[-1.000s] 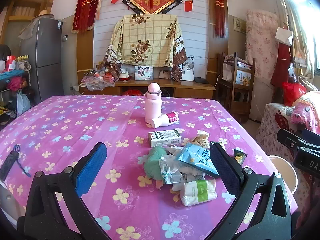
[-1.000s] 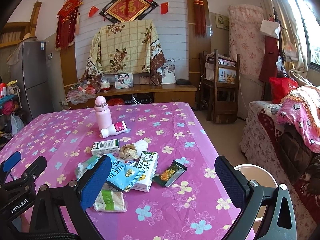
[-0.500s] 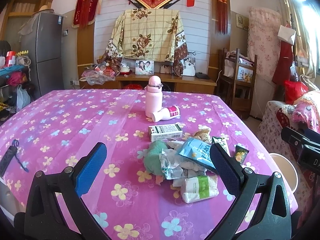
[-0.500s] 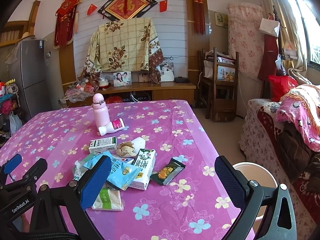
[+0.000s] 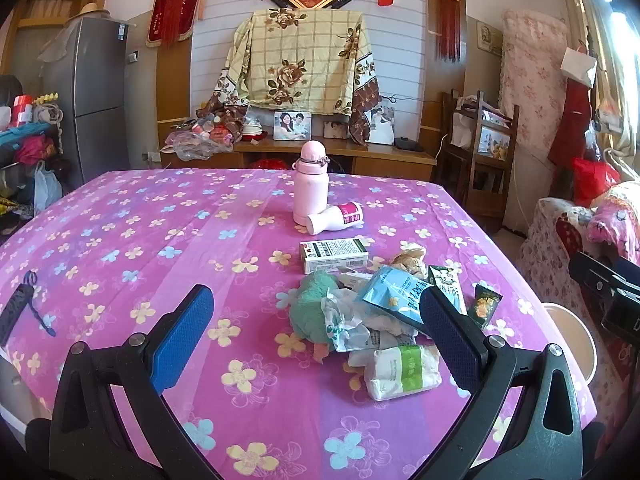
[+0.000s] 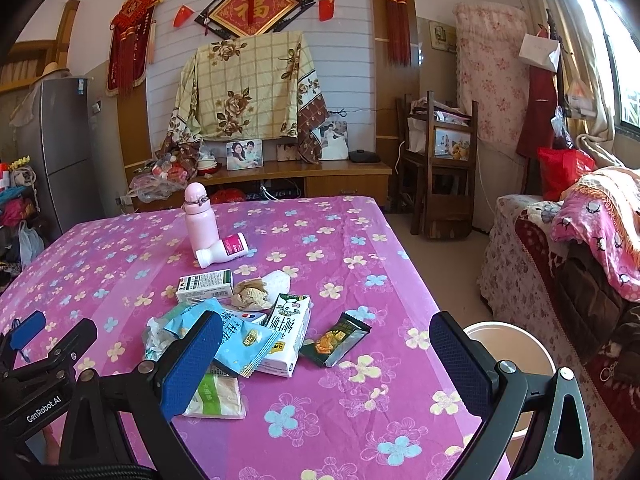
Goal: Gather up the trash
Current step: 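Move both tools toward the trash pile on the pink table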
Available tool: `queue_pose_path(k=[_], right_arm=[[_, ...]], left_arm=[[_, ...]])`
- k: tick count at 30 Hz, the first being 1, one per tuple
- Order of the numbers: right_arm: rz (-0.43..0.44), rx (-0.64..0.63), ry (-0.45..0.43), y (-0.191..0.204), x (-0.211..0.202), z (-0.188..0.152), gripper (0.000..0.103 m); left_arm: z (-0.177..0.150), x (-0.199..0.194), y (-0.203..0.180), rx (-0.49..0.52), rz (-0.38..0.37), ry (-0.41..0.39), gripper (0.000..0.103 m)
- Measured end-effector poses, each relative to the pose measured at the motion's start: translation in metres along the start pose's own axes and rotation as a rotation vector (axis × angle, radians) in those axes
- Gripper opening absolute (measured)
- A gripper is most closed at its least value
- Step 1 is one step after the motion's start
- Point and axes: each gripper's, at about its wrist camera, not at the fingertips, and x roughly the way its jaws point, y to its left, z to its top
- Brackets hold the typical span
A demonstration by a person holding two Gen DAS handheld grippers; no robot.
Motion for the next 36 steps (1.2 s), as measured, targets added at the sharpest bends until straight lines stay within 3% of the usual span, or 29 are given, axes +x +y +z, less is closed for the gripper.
queue_pose_path(k=[36], right_arm=[[-0.008,0.003,0.029,-0.006,0.006,-0.003,0.102]], left_arm=[[-0.009,0.005,-0.015,0.038,-0.070,0.062,0.102]])
